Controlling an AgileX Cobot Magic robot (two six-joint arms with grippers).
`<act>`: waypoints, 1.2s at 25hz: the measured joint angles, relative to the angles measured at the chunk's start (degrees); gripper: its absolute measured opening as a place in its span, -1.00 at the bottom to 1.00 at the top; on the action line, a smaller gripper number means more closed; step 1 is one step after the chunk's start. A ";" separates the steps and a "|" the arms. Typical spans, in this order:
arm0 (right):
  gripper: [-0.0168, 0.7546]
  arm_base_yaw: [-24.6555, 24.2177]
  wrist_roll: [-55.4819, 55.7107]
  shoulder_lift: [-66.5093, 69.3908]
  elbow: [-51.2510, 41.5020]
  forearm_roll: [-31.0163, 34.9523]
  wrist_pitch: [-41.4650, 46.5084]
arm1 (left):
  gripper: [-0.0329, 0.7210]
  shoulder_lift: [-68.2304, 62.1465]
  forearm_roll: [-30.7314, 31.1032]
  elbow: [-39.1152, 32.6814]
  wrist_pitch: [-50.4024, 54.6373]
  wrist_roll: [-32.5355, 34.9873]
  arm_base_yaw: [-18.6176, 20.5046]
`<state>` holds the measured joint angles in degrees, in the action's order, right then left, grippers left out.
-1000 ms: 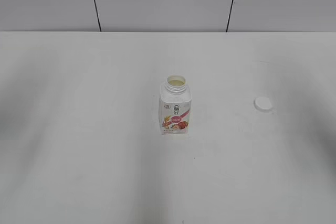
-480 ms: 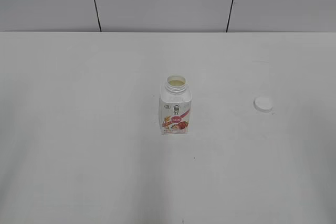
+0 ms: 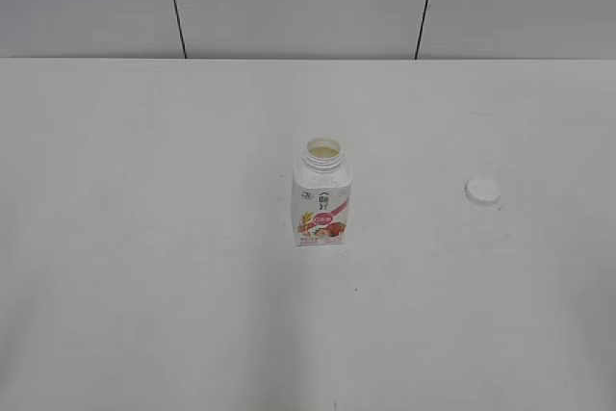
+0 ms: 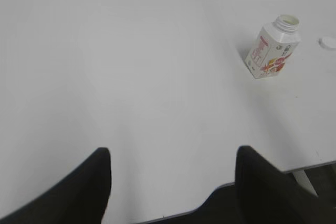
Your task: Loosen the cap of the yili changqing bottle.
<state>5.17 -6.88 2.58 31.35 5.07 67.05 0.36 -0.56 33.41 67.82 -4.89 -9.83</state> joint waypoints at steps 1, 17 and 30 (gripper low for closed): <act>0.32 0.00 -0.05 -1.63 -0.14 0.00 -0.37 | 0.30 0.05 -0.13 -0.48 -0.01 0.26 0.00; 0.32 0.00 -0.19 -3.03 -1.97 0.11 -4.01 | 0.24 2.55 -0.85 -3.73 -7.07 2.12 0.02; 0.32 -2.78 -0.24 -3.03 -1.97 -1.46 -4.13 | 0.24 2.55 -0.13 -3.73 -7.08 2.18 3.72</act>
<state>2.39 -7.12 -0.45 29.38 3.61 62.92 2.91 -0.69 29.68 60.74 -2.71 -6.12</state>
